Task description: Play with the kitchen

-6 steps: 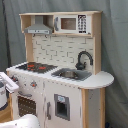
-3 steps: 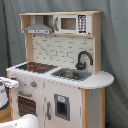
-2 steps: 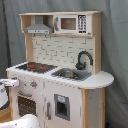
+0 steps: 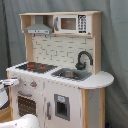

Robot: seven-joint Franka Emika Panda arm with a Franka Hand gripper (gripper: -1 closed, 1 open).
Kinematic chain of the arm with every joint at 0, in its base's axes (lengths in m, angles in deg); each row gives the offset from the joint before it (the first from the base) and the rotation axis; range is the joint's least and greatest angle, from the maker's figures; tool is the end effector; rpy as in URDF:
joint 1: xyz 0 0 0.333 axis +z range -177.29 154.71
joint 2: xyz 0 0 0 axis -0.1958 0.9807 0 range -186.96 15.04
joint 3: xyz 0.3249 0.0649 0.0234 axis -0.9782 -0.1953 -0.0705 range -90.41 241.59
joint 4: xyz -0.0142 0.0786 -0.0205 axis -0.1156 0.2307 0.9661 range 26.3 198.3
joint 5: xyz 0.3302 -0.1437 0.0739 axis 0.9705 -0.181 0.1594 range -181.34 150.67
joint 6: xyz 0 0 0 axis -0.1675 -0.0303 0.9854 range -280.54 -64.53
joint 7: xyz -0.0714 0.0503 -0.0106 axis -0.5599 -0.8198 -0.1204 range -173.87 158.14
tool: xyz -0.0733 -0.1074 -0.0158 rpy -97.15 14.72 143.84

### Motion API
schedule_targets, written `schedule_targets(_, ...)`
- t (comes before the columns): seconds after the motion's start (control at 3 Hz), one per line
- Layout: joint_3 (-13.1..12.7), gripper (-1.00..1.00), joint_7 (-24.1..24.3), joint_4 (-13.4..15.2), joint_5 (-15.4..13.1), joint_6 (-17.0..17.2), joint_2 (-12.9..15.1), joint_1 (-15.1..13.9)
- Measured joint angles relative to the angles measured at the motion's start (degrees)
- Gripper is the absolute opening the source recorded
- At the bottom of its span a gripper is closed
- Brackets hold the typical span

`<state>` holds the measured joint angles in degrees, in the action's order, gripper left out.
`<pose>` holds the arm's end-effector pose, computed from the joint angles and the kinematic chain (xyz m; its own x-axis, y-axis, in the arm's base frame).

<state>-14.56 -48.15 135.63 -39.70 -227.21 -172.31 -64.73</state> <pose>0.3369 0.5511 0.3294 0.1082 0.4810 -0.8700 0.0164 0.8742 0.4854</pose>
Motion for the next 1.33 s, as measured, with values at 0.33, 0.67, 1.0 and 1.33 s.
schedule_targets(0.33, 0.0, 1.0, 0.2, 0.0, 0.0, 0.2, 0.0, 0.1)
schedule_targets(0.67, -0.2, 1.0, 4.6, 0.0, 0.2, 0.8, 1.0, 0.2)
schedule_targets(1.0, -0.6, 1.0, 10.6, 0.0, 0.4, 0.7, 2.1, 0.1)
schedule_targets(1.33, -1.0, 1.0, 16.4, 0.0, 0.6, 0.5, 2.1, 0.1)
